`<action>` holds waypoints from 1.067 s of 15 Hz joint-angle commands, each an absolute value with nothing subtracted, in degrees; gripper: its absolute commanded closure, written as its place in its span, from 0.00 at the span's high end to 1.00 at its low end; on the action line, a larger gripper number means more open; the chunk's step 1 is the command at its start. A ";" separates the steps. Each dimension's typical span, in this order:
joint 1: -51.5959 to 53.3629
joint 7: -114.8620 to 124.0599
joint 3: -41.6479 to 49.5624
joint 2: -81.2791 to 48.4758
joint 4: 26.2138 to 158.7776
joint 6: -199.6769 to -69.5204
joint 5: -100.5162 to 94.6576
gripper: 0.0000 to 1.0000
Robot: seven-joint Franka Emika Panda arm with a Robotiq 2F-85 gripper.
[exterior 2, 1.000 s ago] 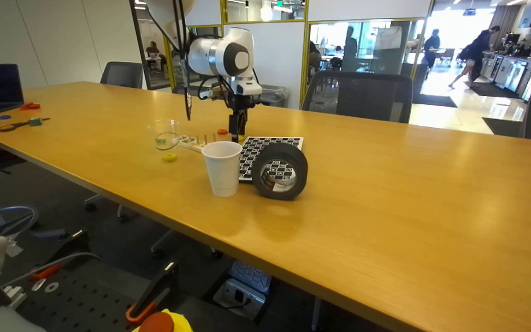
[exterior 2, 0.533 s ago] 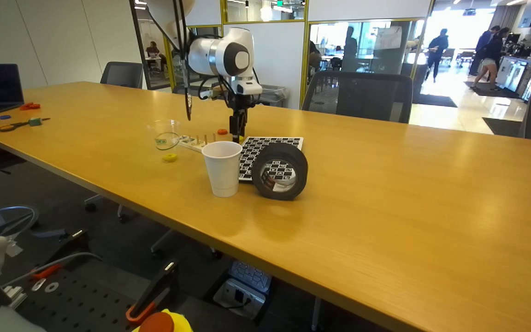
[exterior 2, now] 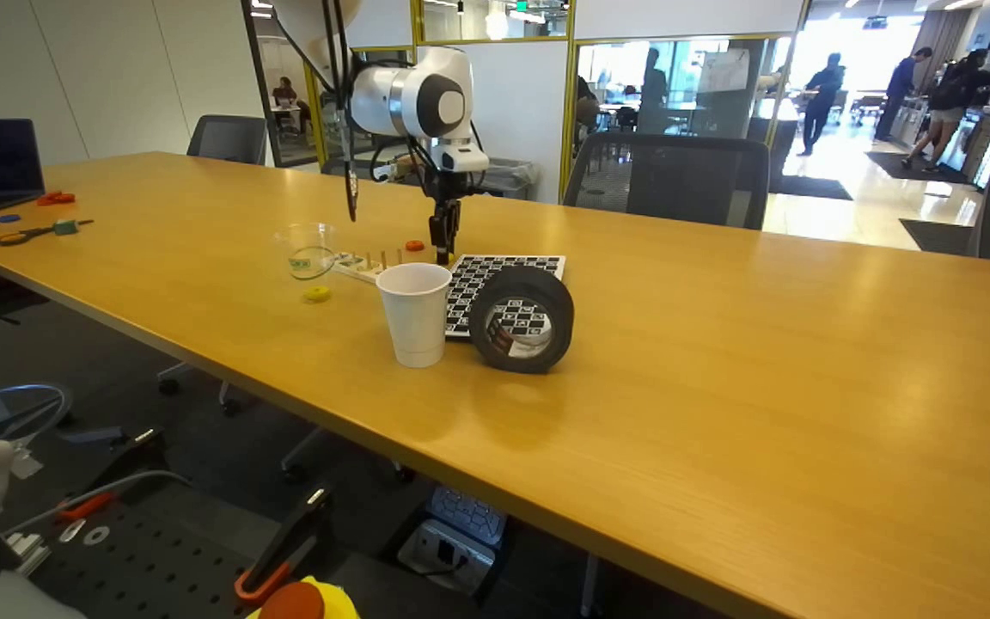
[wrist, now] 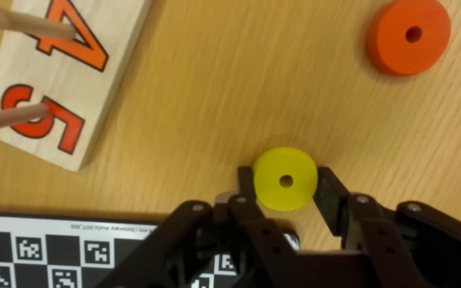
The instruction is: Put the orange rings in the white cup and put the yellow rings in the clear cup
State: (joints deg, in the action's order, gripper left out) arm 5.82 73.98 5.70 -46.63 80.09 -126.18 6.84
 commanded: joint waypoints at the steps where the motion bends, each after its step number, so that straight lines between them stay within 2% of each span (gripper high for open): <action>1: 4.96 66.60 3.90 -42.88 82.75 -124.53 5.72 0.20; 16: 4.49 21.01 -1.11 -5.31 121.77 -125.93 8.66 0.20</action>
State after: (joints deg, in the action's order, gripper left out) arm 5.21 29.36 0.68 -12.52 113.77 -125.15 6.47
